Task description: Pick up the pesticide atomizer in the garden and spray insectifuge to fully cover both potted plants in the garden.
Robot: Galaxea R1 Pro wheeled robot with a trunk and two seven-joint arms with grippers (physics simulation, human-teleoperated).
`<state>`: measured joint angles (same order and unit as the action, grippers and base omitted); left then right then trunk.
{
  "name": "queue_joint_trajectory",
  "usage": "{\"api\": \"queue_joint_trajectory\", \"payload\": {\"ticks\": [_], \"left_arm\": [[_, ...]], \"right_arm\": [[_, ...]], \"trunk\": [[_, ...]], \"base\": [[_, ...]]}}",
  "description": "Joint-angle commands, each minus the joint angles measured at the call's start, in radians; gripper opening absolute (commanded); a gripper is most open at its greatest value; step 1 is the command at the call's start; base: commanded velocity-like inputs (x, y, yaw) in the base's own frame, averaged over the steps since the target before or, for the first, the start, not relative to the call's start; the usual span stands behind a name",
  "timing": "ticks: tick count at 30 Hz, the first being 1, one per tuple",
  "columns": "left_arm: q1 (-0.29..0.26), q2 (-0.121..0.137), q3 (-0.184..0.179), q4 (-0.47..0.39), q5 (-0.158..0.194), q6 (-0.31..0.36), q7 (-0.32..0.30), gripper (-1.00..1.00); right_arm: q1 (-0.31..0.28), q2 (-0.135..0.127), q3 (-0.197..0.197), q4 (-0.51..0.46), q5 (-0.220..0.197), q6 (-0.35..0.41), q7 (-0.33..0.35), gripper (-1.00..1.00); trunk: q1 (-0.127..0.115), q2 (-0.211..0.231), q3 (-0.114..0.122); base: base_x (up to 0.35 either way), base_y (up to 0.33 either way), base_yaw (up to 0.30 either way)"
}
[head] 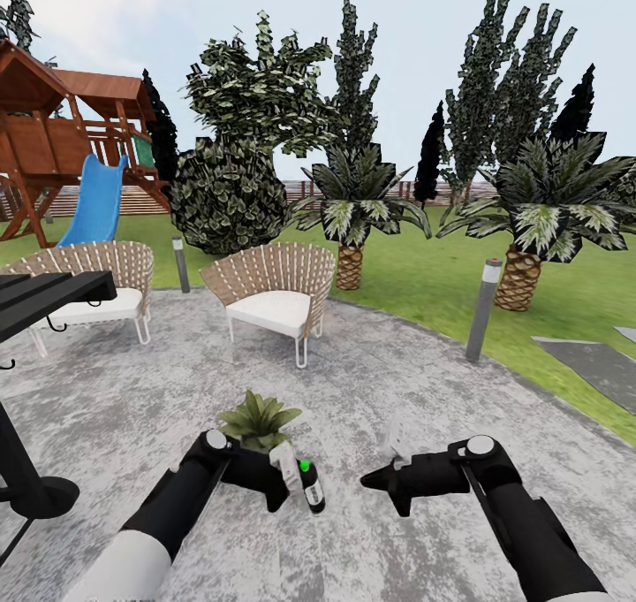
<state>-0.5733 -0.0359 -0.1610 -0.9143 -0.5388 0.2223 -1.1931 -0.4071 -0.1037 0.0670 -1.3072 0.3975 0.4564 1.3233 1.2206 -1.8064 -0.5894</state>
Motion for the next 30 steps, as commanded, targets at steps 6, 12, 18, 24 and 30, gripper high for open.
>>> {"api": "queue_joint_trajectory", "payload": {"ticks": [6, 12, 18, 24, 30], "left_arm": [[0.000, 0.000, 0.136, 0.000, -0.003, 0.010, 0.014, -1.00], [0.002, -0.001, 0.197, 0.004, 0.000, 0.011, 0.126, -1.00], [0.003, -0.001, 0.277, 0.005, 0.000, 0.011, 0.154, -1.00], [0.003, -0.002, 0.436, 0.005, 0.000, 0.014, 0.205, -1.00], [0.003, -0.018, 0.472, 0.024, 0.001, 0.021, 0.362, -1.00]], "right_arm": [[-0.001, -0.043, -0.127, 0.005, 0.003, 0.009, 0.001, 1.00], [0.006, -0.049, -0.407, 0.009, 0.005, 0.008, -0.002, 1.00], [0.008, -0.049, -0.670, 0.009, 0.033, 0.008, -0.005, 1.00], [0.010, -0.042, -0.934, 0.010, 0.205, 0.007, -0.011, 1.00], [0.010, -0.036, -1.092, 0.080, 0.282, 0.005, -0.225, 1.00]], "trunk": [[0.000, -0.001, -0.001], [0.000, -0.001, -0.001], [0.000, -0.001, -0.001], [0.000, -0.001, -0.001], [0.000, -0.001, -0.001]], "base": [[0.000, 0.000, 0.000], [0.000, 0.000, 0.000], [0.000, 0.000, 0.000], [0.000, 0.000, 0.000], [0.000, 0.000, 0.000]]}}
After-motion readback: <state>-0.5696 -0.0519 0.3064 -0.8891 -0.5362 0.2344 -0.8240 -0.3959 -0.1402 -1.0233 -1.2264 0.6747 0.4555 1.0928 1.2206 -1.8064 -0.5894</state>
